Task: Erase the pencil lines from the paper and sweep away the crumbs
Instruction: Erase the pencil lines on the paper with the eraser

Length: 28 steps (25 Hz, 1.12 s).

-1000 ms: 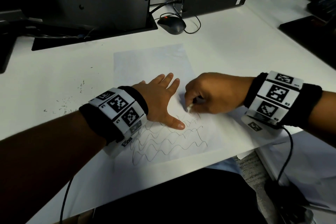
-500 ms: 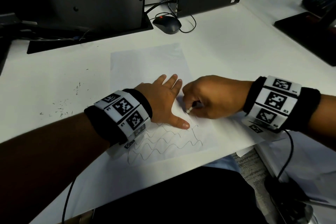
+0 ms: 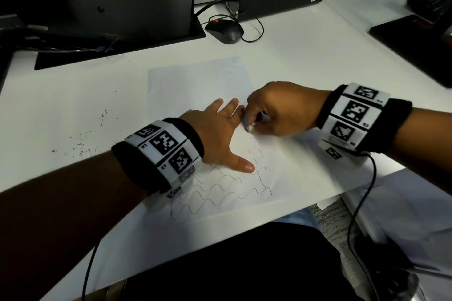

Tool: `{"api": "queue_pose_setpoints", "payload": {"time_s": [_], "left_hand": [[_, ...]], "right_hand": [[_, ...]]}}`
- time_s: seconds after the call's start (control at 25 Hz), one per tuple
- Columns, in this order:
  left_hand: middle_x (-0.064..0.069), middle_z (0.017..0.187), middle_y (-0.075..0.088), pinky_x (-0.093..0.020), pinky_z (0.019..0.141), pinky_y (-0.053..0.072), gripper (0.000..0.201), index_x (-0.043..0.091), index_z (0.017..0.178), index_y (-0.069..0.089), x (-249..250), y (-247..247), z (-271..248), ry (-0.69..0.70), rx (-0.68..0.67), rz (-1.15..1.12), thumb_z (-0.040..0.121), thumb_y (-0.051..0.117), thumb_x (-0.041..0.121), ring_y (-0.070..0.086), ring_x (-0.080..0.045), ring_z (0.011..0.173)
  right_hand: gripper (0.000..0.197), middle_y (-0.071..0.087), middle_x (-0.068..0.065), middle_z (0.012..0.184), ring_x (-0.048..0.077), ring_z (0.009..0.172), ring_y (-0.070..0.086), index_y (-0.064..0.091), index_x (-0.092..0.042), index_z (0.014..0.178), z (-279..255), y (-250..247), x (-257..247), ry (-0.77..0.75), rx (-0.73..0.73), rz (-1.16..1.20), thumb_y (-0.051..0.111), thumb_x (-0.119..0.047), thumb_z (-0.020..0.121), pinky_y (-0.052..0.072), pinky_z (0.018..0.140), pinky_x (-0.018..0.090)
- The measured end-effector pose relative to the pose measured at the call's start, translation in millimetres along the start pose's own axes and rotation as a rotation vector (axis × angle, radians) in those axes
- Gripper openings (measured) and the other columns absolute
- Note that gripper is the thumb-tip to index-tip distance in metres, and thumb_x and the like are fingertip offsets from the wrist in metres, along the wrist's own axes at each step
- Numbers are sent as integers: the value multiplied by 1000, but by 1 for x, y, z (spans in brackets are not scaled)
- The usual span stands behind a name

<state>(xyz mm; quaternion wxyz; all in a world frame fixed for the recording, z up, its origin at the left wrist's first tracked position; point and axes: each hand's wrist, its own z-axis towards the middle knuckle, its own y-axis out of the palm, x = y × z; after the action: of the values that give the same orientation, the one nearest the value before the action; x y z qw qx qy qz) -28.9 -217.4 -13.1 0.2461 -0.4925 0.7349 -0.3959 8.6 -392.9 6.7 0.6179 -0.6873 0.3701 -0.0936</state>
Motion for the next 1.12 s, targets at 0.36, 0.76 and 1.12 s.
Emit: {"api": "queue_pose_setpoints", "payload": {"time_s": [0.36,0.76,1.12], "left_hand": [[9,163,-24,-53,117,20,122,32,157,-10,0,0,0,5,-10,-13,67,49,90,-17,-18,151],[1,165,-19,-52,119,20,128,15,156,-15,4,-4,-8,-19,-22,26,71,45,88,-14,-20,152],[-8,163,-25,-56,120,11,108,14,156,-16,54,20,-38,96,-11,54,86,29,82,-17,-23,151]], "right_hand": [[13,67,-9,87,13,77,60,71,-26,90,2,4,-2,-22,11,-112,61,-25,83,49,70,29],[12,54,-1,80,22,63,55,44,-11,96,35,-12,16,263,10,97,45,-23,97,46,54,30],[21,58,9,106,29,84,54,27,-15,105,44,4,6,253,-132,-158,43,-23,95,46,72,38]]}}
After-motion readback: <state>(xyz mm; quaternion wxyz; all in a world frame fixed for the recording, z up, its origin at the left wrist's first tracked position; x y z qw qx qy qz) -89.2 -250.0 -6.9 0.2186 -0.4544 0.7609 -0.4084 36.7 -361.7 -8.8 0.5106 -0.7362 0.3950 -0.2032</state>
